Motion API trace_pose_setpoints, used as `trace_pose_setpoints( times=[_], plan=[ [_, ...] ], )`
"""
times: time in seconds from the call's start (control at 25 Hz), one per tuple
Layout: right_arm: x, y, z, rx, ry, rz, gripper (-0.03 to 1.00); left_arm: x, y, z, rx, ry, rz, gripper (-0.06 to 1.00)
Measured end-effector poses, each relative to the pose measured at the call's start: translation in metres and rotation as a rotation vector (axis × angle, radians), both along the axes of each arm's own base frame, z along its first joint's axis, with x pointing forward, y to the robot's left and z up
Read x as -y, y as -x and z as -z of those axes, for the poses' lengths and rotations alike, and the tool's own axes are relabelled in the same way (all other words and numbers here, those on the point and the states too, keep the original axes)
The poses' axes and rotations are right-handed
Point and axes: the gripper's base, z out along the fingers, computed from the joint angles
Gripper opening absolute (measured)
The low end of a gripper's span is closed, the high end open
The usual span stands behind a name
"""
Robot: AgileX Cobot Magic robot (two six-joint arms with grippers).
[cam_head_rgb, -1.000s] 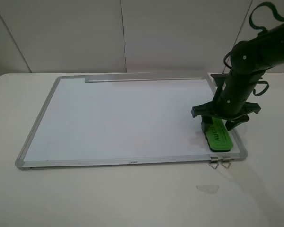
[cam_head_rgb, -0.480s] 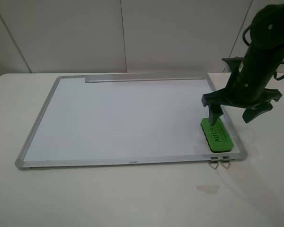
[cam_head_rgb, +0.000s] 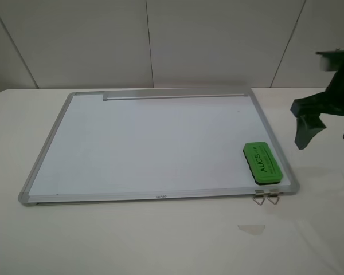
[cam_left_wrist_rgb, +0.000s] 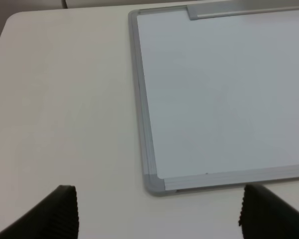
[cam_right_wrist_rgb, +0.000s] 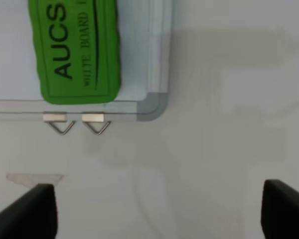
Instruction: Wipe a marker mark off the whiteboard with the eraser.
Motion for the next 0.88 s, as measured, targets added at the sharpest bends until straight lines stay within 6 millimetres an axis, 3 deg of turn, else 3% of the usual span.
trace_pose_setpoints(
  times=[0.12, 0.32, 0.64, 0.88],
  plan=[
    [0.019, 0.006, -0.013, 0.045, -0.046, 0.053, 0.82, 0.000, 0.000, 0.000, 0.000, 0.000, 0.000, 0.68],
    [0.018, 0.032, -0.023, 0.088, -0.107, 0.069, 0.82, 0.000, 0.000, 0.000, 0.000, 0.000, 0.000, 0.68],
    [0.018, 0.111, -0.015, 0.209, -0.109, 0.078, 0.82, 0.000, 0.000, 0.000, 0.000, 0.000, 0.000, 0.68],
    [0.025, 0.172, -0.025, 0.460, -0.036, 0.046, 0.82, 0.000, 0.000, 0.000, 0.000, 0.000, 0.041, 0.68]
  ],
)
